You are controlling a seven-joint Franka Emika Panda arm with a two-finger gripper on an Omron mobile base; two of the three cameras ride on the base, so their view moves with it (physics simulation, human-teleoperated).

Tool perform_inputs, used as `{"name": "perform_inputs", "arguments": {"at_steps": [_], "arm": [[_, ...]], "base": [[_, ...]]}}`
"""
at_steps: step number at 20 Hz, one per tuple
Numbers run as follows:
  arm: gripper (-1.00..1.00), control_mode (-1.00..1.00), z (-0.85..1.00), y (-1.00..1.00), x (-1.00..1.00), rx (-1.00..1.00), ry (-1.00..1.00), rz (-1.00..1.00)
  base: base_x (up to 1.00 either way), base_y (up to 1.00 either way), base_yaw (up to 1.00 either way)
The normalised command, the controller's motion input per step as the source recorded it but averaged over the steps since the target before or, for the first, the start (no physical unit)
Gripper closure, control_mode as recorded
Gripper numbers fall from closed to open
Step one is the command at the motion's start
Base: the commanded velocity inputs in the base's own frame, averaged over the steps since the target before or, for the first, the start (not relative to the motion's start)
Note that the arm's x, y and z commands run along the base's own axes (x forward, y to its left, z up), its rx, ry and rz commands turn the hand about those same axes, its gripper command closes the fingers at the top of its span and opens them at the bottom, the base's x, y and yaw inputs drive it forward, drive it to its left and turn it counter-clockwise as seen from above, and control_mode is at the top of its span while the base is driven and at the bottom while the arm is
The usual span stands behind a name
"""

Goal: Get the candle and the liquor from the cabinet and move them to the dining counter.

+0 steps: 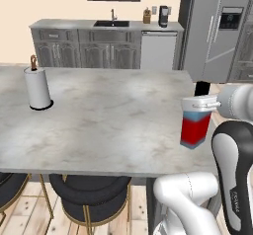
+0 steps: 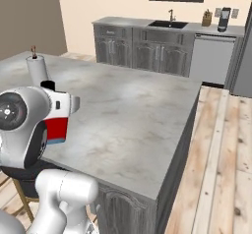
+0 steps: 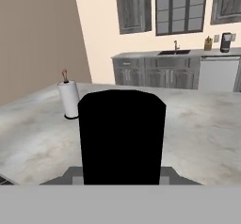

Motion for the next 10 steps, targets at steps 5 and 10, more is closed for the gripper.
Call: {"name": "perform_inputs", "arguments": {"at_steps": [5, 10], "arm": [[1.0, -1.0, 0.0, -0.1, 0.29, 0.0, 0.03, 0.11], [1.0, -1.0, -0.07, -0.04, 0.37, 0.0, 0.0, 0.26]], "base": [[0.0, 0.0, 0.0], [0.0, 0.0, 0.0]]}}
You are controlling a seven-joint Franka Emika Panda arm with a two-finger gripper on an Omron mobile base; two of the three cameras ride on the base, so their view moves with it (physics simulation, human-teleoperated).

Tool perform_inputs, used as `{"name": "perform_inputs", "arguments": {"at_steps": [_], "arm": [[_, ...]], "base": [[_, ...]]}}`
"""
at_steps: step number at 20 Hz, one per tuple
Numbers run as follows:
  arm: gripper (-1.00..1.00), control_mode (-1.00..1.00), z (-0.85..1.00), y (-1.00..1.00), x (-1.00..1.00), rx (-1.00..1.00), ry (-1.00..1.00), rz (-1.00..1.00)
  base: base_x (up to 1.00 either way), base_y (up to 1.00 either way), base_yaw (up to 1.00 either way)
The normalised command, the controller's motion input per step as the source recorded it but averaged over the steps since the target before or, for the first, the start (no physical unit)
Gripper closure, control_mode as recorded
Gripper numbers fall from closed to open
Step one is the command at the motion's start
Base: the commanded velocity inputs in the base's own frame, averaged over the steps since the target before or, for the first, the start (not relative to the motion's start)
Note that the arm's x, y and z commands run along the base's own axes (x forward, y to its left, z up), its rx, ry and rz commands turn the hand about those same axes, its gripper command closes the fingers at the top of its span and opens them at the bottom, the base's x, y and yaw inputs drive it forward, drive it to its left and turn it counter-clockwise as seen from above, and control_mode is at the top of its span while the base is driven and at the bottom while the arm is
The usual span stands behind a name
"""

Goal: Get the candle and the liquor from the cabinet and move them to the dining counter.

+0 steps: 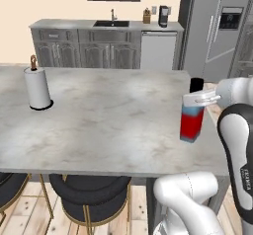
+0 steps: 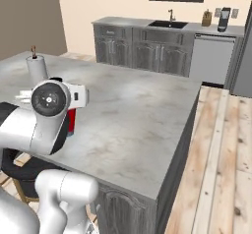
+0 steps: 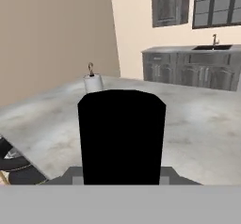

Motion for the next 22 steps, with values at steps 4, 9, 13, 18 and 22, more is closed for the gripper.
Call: {"name": "perform_inputs", "arguments": {"at_steps": [4, 9, 13, 18, 22], "arm": [[1.0, -1.0, -0.13, 0.0, 0.42, 0.0, 0.0, 0.21], [1.0, -1.0, -0.17, 0.02, 0.38, 0.0, 0.0, 0.22], [1.0, -1.0, -0.26, 0.22, 0.34, 0.0, -0.02, 0.16], [1.0, -1.0, -0.29, 0.37, 0.27, 0.0, 0.0, 0.02], [1.0, -1.0, -0.29, 0.37, 0.26, 0.0, -0.01, 0.0]], "base": [[0.0, 0.0, 0.0], [0.0, 0.0, 0.0], [0.0, 0.0, 0.0], [0.0, 0.0, 0.0], [0.0, 0.0, 0.0]]}}
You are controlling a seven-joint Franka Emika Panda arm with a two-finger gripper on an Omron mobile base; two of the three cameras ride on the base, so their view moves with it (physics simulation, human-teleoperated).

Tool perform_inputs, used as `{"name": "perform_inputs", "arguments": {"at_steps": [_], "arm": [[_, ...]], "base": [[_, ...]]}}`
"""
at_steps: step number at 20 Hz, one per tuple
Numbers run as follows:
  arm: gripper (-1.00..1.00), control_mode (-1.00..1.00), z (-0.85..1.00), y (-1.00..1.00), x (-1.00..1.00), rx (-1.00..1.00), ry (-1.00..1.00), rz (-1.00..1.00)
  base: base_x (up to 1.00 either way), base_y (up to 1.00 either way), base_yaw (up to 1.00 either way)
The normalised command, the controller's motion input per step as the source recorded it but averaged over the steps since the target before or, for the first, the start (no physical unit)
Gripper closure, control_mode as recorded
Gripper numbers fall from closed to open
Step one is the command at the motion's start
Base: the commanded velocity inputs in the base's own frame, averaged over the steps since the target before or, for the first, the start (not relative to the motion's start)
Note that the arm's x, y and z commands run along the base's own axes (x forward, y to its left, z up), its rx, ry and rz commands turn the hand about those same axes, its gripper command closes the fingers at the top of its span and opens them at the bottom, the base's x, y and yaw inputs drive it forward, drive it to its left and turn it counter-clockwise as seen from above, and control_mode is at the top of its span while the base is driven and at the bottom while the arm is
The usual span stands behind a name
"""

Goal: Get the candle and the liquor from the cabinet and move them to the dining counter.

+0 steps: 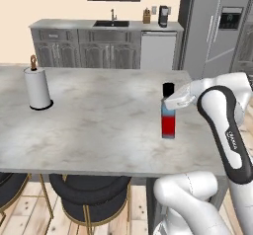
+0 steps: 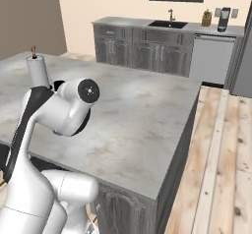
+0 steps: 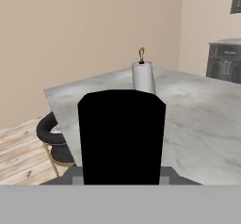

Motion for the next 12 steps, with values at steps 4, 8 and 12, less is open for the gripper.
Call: {"name": "perform_inputs", "arguments": {"at_steps": [4, 8, 12], "arm": [[1.0, -1.0, -0.26, 0.29, 0.27, 0.0, -0.02, 0.0], [1.0, -1.0, -0.28, 0.29, 0.28, 0.0, -0.04, 0.0], [1.0, -1.0, -0.18, 0.23, 0.34, 0.0, -0.05, 0.0]], "base": [[0.0, 0.0, 0.0], [0.0, 0.0, 0.0], [0.0, 0.0, 0.0]]}}
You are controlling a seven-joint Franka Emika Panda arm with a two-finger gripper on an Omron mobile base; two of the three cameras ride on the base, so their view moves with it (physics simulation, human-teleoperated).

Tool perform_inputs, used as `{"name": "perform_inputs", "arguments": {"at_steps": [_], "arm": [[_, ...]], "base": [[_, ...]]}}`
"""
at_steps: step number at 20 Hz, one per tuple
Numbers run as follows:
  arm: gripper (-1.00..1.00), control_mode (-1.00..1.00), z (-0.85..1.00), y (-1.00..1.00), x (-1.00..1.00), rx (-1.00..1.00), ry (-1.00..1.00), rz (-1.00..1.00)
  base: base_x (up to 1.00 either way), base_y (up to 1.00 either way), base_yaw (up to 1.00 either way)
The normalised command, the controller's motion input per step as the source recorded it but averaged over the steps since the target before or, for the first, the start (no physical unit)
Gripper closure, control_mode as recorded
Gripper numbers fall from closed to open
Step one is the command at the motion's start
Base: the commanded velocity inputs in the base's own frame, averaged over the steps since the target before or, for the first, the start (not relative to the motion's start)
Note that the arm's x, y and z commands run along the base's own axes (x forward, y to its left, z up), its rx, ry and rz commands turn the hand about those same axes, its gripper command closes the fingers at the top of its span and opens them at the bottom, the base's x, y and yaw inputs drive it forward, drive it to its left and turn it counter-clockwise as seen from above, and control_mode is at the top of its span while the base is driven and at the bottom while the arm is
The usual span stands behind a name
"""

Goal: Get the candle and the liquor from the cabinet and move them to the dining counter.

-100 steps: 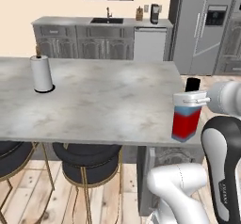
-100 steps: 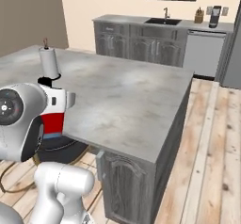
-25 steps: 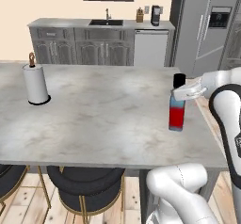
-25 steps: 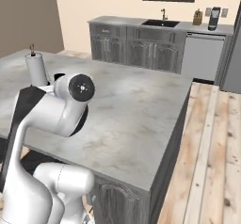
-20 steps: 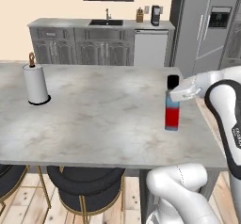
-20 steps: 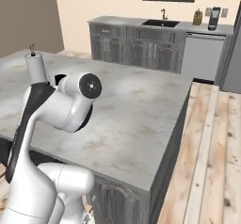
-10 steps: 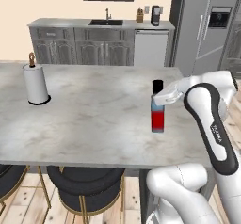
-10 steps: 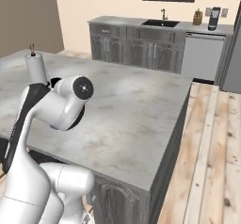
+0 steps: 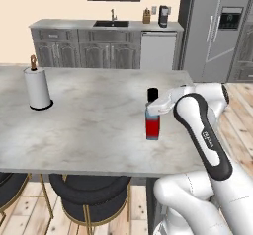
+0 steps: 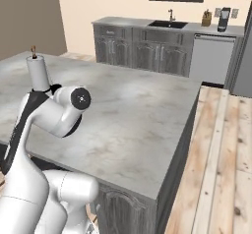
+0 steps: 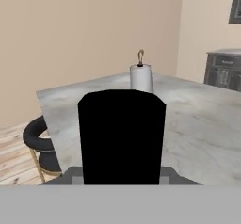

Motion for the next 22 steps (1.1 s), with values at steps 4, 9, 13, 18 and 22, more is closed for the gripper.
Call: {"name": "perform_inputs", "arguments": {"at_steps": [4, 9, 13, 18, 22], "arm": [[1.0, -1.0, -0.13, 0.24, 0.32, 0.0, -0.06, 0.0], [1.0, -1.0, -0.14, 0.31, 0.34, -0.02, -0.06, 0.0], [1.0, -1.0, -0.13, 0.27, 0.3, -0.03, -0.05, 0.0], [1.0, -1.0, -0.23, 0.28, 0.28, -0.1, -0.04, 0.0], [1.0, -1.0, -0.23, 0.25, 0.27, -0.1, -0.01, 0.0]], "base": [[0.0, 0.0, 0.0], [0.0, 0.0, 0.0], [0.0, 0.0, 0.0], [0.0, 0.0, 0.0], [0.0, 0.0, 0.0]]}}
